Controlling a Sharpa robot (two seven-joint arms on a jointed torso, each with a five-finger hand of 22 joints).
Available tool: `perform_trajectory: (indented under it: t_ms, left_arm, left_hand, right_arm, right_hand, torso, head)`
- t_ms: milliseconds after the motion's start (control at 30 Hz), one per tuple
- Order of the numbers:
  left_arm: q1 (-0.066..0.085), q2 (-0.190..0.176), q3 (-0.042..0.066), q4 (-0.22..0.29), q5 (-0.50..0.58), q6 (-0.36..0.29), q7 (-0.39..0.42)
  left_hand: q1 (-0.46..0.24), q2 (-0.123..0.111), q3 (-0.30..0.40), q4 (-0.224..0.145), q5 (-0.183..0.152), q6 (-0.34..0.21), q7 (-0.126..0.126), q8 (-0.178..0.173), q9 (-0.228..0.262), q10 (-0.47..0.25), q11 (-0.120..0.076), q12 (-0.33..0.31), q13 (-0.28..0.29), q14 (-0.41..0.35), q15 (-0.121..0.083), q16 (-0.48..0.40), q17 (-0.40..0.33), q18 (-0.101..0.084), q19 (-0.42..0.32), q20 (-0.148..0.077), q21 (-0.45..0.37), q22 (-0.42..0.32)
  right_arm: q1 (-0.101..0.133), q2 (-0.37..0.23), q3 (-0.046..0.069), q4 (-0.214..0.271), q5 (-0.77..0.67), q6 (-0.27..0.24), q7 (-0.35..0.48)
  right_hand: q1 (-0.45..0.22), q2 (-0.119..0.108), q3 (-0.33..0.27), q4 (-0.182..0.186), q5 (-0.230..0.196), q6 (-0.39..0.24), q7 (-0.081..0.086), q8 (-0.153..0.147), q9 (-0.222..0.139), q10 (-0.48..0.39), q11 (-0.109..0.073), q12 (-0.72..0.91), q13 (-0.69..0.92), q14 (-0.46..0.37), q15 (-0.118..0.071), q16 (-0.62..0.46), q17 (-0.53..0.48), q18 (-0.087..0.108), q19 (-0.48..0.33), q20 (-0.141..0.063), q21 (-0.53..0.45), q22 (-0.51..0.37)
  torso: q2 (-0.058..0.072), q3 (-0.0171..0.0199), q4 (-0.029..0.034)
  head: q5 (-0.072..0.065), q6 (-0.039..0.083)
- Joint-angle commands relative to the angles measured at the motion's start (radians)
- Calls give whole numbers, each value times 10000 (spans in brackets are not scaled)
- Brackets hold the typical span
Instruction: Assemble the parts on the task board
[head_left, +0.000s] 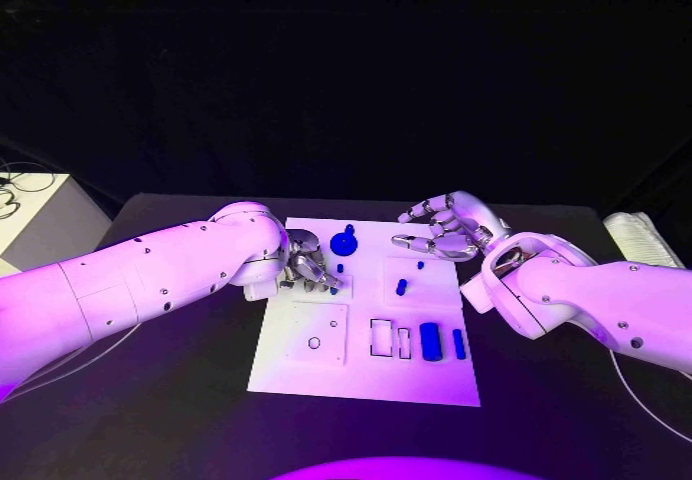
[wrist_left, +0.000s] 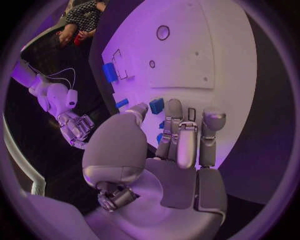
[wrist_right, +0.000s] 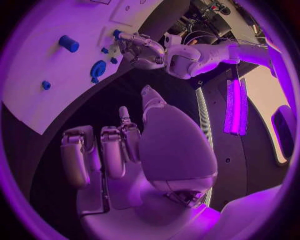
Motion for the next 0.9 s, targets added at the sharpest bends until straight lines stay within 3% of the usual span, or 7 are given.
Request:
perform_trajectory:
  t_ms: [33, 900]
  left_arm:
    - [21, 26, 1, 26, 14, 168, -9]
    - [20, 211, 2, -90, 213, 150, -13]
  left_hand:
    - [-105, 18, -85, -1, 20, -86, -2, 63, 9, -10, -75, 49, 3, 38, -45, 45, 395, -114, 10, -29, 48, -7]
    - [40, 231, 12, -12, 68, -187, -11, 144, 204, -61, -85, 73, -11, 21, -48, 50, 386, -112, -24, -20, 45, -15]
  right_arm:
    - [0, 23, 4, -14, -15, 76, -34]
    - [-1, 152, 3, -158, -96, 242, -234]
  right_hand:
    - [-77, -9, -46, 8, 47, 62, 18, 69, 1, -91, -8, -64, 1199, 1017, 35, 24, 2529, -145, 1065, 8, 22, 2633]
    - [-108, 11, -49, 3, 2, 68, 15, 77, 1, -92, -12, -66, 1195, 1013, 32, 18, 2514, -145, 1065, 5, 22, 2633]
  torso:
    - [-2, 8, 13]
    - [-10, 4, 47]
  head:
    - [-24, -12]
    - [-88, -36]
